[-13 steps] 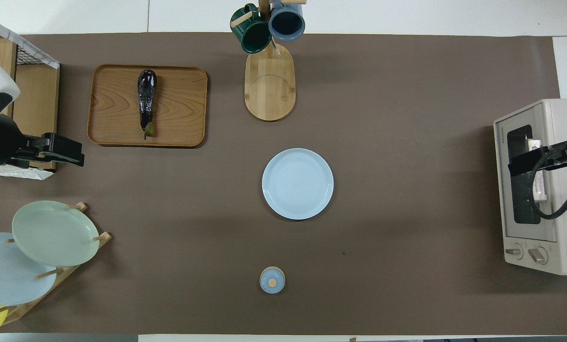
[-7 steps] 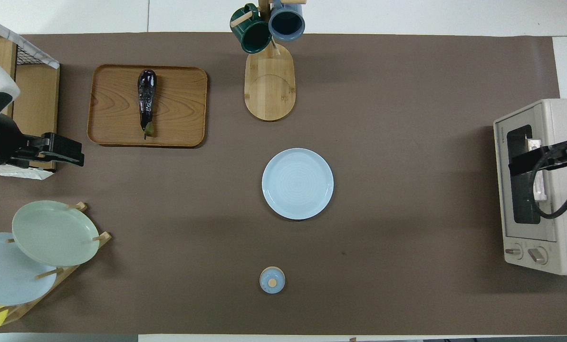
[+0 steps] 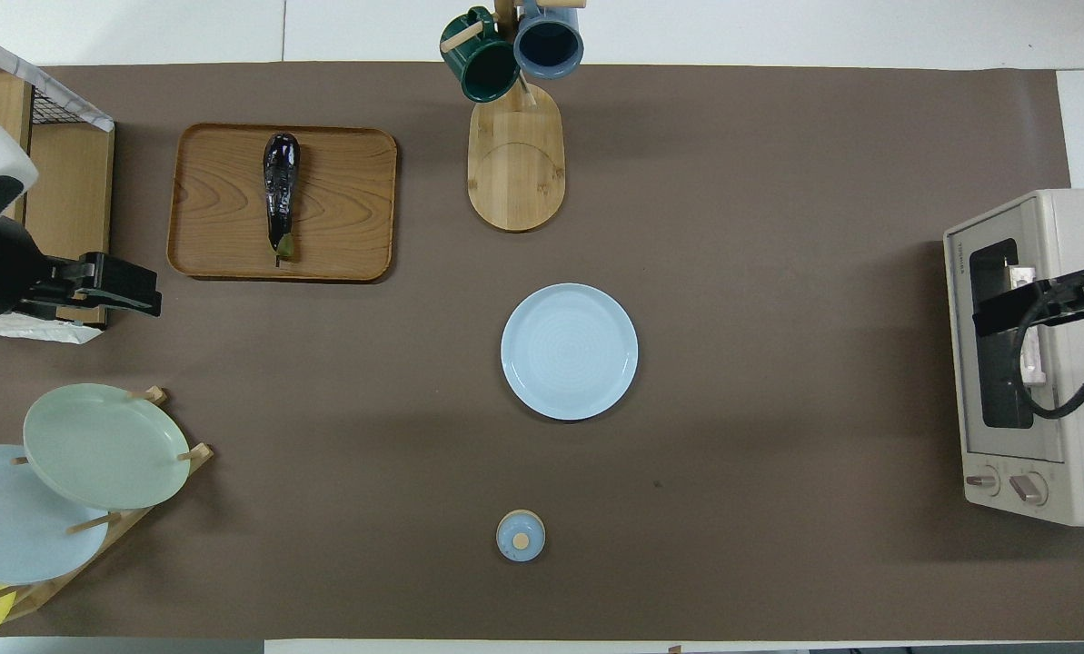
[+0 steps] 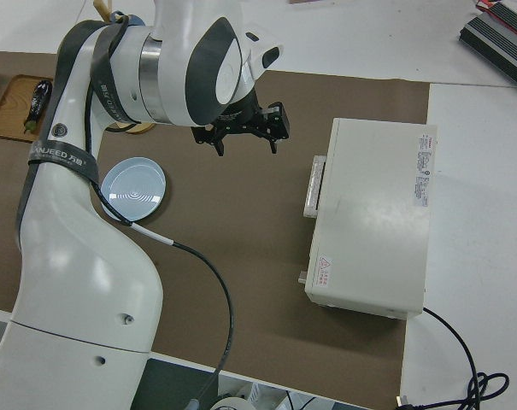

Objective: Put eggplant into oven

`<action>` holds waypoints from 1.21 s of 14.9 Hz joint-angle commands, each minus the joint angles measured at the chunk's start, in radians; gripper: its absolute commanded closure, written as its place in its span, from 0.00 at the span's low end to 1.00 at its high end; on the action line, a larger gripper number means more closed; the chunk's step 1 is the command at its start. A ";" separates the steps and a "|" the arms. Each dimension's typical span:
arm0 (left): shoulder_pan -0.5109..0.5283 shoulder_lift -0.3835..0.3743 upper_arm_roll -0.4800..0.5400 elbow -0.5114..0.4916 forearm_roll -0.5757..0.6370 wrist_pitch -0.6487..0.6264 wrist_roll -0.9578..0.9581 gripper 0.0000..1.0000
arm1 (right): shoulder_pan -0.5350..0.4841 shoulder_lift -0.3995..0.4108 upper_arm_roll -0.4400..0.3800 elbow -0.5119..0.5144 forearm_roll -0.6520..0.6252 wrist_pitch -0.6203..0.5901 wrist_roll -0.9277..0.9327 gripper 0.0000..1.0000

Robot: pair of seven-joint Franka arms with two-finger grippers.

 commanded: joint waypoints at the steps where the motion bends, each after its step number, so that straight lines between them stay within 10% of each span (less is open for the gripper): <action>1: -0.004 0.028 0.008 -0.006 -0.017 0.052 -0.015 0.00 | -0.008 -0.010 0.002 -0.003 0.023 -0.017 0.010 0.00; 9: 0.001 0.286 0.011 0.087 -0.020 0.202 -0.006 0.00 | -0.011 -0.012 0.002 -0.006 0.023 -0.008 -0.013 0.02; 12: 0.002 0.379 0.012 0.087 -0.014 0.339 0.002 0.00 | -0.011 -0.012 0.001 -0.009 0.023 -0.008 -0.056 0.93; 18: -0.016 0.556 0.011 0.071 0.051 0.602 0.031 0.00 | -0.109 -0.053 -0.001 -0.132 0.025 0.139 -0.218 1.00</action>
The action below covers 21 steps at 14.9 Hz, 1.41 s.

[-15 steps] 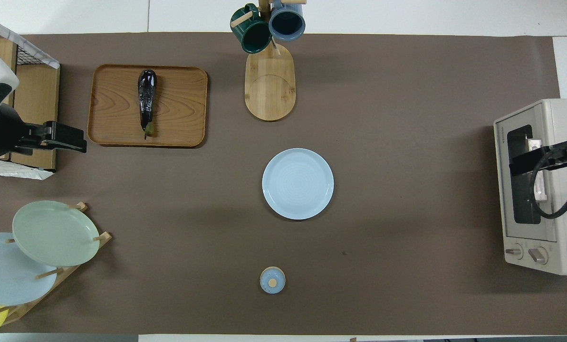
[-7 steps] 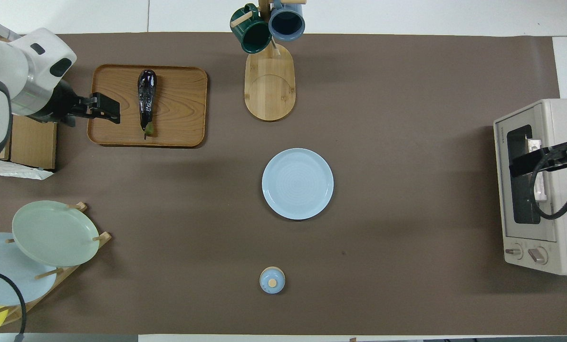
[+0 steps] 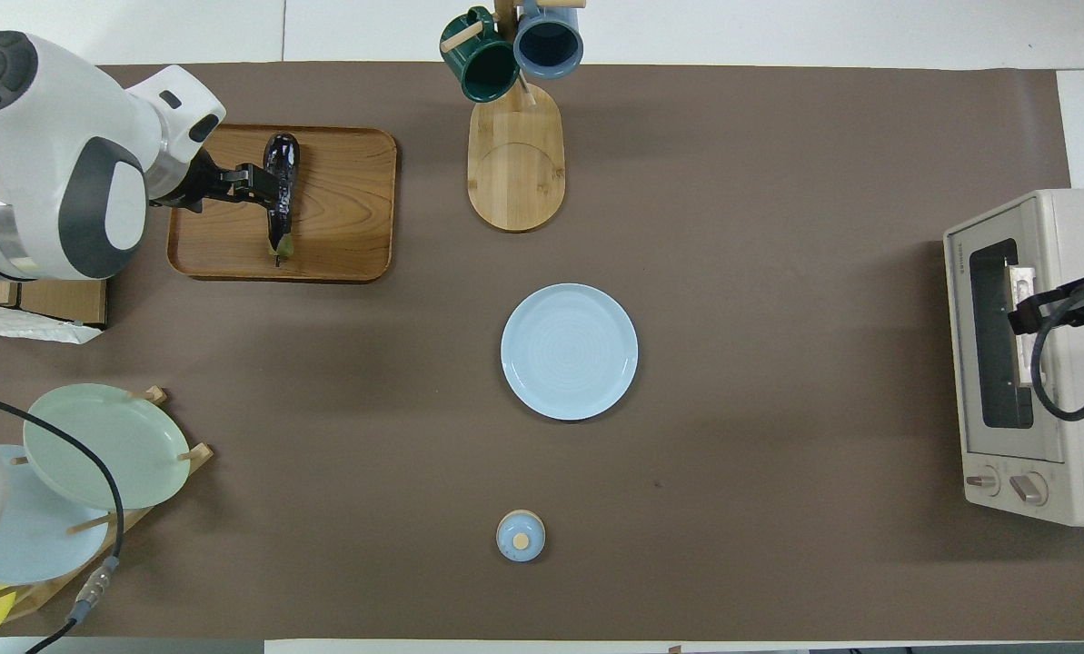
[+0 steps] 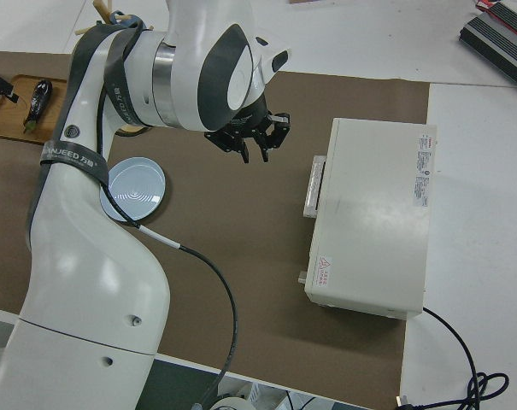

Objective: Put eggplant into oven
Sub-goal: 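Reach the left gripper to the eggplant on the wooden tray and grasp it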

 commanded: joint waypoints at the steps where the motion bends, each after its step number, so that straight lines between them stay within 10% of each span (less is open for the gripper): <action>1: -0.014 0.076 0.004 0.006 0.025 0.123 0.010 0.00 | -0.073 -0.049 0.004 -0.089 0.023 0.098 -0.098 1.00; 10: -0.031 0.093 0.003 -0.100 0.024 0.284 0.019 0.05 | -0.061 0.000 0.007 -0.221 -0.105 0.252 0.117 1.00; 16: -0.027 0.096 0.003 -0.025 0.025 0.156 0.047 0.93 | -0.070 0.023 0.007 -0.228 -0.161 0.255 0.061 1.00; 21: -0.031 0.021 0.000 -0.018 -0.011 0.059 0.035 1.00 | -0.108 0.011 0.007 -0.285 -0.162 0.304 0.042 1.00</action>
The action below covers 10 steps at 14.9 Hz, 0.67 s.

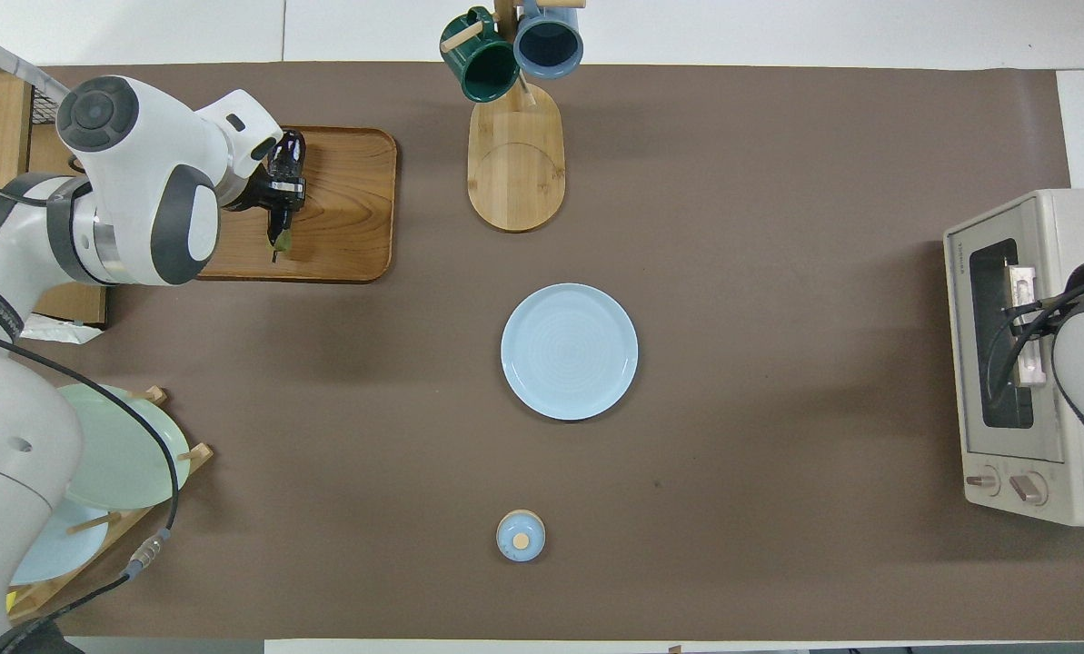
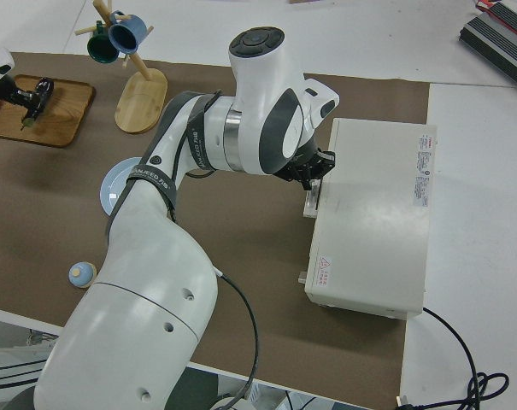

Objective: Put eggplant into oven
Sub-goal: 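Reach the left gripper to the eggplant on the wooden tray and grasp it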

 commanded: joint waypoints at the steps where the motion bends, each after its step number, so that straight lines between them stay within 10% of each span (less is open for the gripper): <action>1: -0.008 -0.114 0.006 -0.017 -0.034 -0.119 -0.007 1.00 | -0.037 -0.023 0.007 -0.053 -0.014 0.049 -0.045 1.00; 10: -0.271 -0.366 0.006 -0.138 -0.153 -0.338 -0.390 1.00 | 0.006 0.004 0.011 -0.138 -0.008 0.199 0.016 1.00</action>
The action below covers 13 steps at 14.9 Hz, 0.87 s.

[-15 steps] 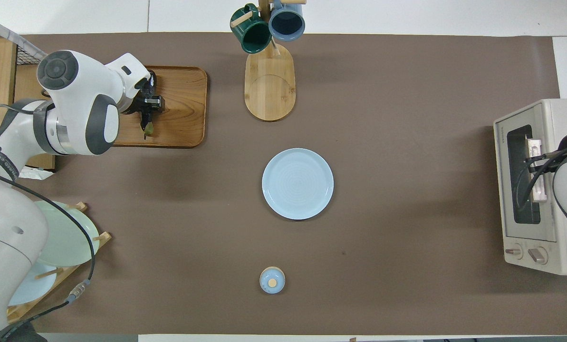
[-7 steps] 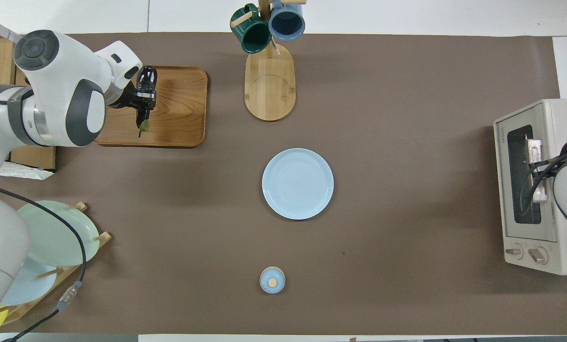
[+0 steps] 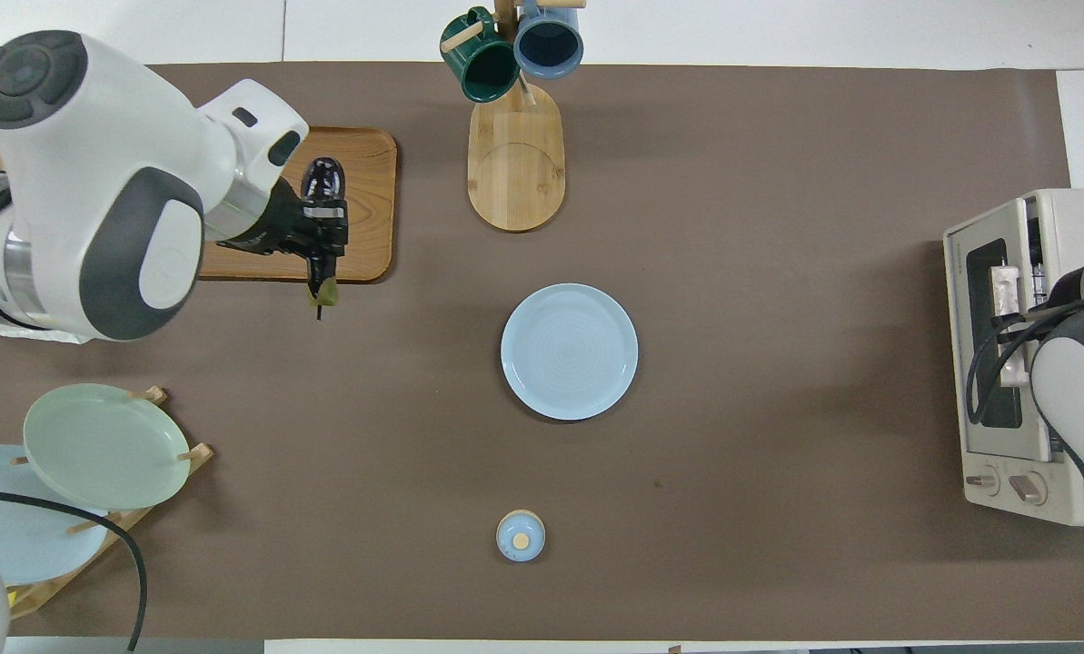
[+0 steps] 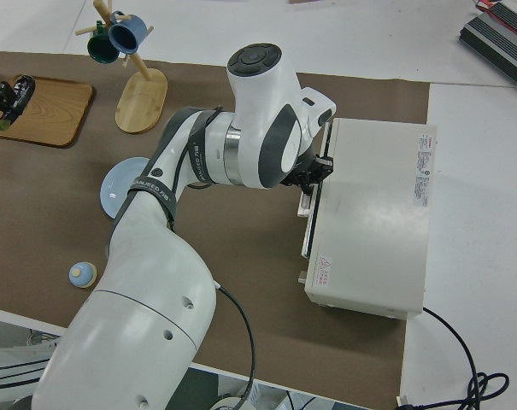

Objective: Put eggplant into oven

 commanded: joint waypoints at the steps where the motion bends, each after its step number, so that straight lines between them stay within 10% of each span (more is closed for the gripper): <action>1: -0.116 -0.051 0.016 -0.108 -0.017 0.071 -0.112 1.00 | -0.003 0.047 -0.001 -0.064 -0.004 0.128 0.018 1.00; 13: -0.449 0.085 0.018 -0.280 -0.033 0.536 -0.385 1.00 | 0.075 0.197 0.004 -0.130 0.007 0.428 0.099 1.00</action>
